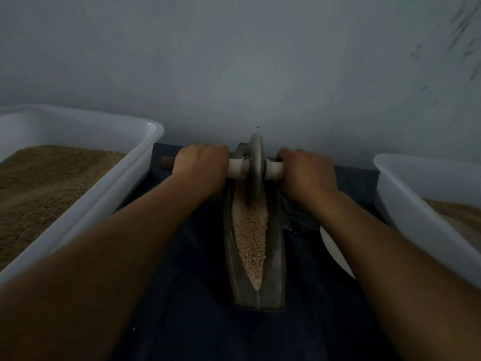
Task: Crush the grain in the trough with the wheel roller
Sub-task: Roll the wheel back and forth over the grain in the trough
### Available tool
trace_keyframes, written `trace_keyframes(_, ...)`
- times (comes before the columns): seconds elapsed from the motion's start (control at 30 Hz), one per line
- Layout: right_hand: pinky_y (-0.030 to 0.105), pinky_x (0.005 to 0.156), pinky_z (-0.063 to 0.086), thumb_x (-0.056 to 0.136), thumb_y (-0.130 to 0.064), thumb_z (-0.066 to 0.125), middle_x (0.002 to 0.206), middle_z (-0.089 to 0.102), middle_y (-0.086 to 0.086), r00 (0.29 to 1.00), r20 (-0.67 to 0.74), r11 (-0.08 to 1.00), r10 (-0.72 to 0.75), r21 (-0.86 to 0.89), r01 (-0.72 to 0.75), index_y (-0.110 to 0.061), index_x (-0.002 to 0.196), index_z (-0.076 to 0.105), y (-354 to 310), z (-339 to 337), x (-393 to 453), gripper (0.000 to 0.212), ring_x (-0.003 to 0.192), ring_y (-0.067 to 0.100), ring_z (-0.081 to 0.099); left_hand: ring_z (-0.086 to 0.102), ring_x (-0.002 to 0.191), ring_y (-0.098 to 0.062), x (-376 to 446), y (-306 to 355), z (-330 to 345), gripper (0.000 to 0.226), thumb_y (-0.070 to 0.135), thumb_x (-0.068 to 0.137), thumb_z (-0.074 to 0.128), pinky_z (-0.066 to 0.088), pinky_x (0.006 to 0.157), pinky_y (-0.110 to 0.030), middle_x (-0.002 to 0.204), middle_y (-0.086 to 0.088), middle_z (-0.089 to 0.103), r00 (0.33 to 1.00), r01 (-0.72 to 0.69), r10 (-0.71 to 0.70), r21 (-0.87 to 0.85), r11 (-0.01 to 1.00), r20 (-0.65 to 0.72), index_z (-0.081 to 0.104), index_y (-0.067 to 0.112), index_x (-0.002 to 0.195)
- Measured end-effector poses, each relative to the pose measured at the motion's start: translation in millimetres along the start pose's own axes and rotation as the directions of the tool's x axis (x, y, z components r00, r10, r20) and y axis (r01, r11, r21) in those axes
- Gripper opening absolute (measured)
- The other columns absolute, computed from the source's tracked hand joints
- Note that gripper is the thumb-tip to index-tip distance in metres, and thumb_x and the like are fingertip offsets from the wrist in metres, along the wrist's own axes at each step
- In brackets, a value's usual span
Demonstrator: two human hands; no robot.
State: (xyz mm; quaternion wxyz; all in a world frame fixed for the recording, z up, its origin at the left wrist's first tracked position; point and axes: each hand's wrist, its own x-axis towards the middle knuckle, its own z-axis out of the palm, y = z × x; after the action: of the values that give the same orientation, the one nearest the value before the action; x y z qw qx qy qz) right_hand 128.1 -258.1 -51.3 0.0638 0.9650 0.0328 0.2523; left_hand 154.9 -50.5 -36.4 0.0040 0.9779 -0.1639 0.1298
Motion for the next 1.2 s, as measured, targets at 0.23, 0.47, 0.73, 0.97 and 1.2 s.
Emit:
trace_keyframes(0.23, 0.031, 0.064, 0.021, 0.081, -0.029, 0.066, 0.083, 0.064, 0.000, 0.998, -0.054, 0.998, 0.016, -0.066, -0.020, -0.024, 0.083, 0.057, -10, -9, -14, 0.010, 0.077, 0.025, 0.060, 0.061, 0.090, -0.026, -19, -2, 7, 0.027, 0.023, 0.088, 0.066, 0.042, 0.067, -0.038, 0.104, -0.006, 0.063, 0.999, 0.039, -0.039, -0.021, 0.999, -0.016, 0.049, 0.019, 0.109)
trace_keyframes(0.47, 0.033, 0.065, 0.021, 0.079, -0.023, 0.068, 0.076, 0.057, -0.001, 0.997, -0.081, 1.000, -0.008, 0.010, 0.008, -0.021, 0.084, 0.054, -16, -27, -68, 0.015, 0.070, 0.025, 0.053, 0.060, 0.080, -0.020, -64, 9, -1, 0.029, 0.024, 0.085, 0.067, 0.036, 0.066, -0.033, 0.097, -0.002, 0.064, 0.992, 0.011, 0.003, 0.103, 0.995, -0.128, 0.043, 0.020, 0.101)
trace_keyframes(0.73, 0.040, 0.075, 0.040, 0.081, -0.017, 0.063, 0.086, 0.058, 0.008, 0.974, -0.205, 0.991, -0.096, 0.069, 0.112, -0.011, 0.098, 0.060, -27, -62, -125, 0.017, 0.077, 0.027, 0.053, 0.058, 0.097, -0.018, -131, 19, -18, 0.037, 0.030, 0.083, 0.068, 0.043, 0.092, -0.032, 0.110, 0.000, 0.059, 0.977, -0.043, 0.072, 0.143, 0.989, -0.203, 0.042, 0.022, 0.108)
trace_keyframes(0.97, 0.041, 0.077, 0.042, 0.083, -0.020, 0.067, 0.088, 0.060, 0.009, 0.983, -0.159, 0.995, -0.087, 0.036, 0.094, -0.010, 0.099, 0.062, -29, -63, -121, 0.020, 0.079, 0.027, 0.055, 0.058, 0.097, -0.017, -130, 16, -17, 0.037, 0.031, 0.084, 0.066, 0.042, 0.089, -0.031, 0.110, 0.001, 0.058, 0.983, -0.042, 0.064, 0.132, 0.990, -0.172, 0.040, 0.022, 0.109)
trace_keyframes(1.2, 0.033, 0.061, 0.025, 0.078, -0.020, 0.070, 0.076, 0.057, 0.003, 0.998, -0.054, 0.999, -0.026, 0.034, 0.028, -0.016, 0.081, 0.048, -14, -26, -79, 0.022, 0.065, 0.026, 0.051, 0.058, 0.098, -0.021, -77, 16, -6, 0.035, 0.027, 0.084, 0.067, 0.042, 0.090, -0.035, 0.109, -0.002, 0.059, 0.975, -0.066, 0.087, 0.104, 0.992, -0.207, 0.043, 0.021, 0.110)
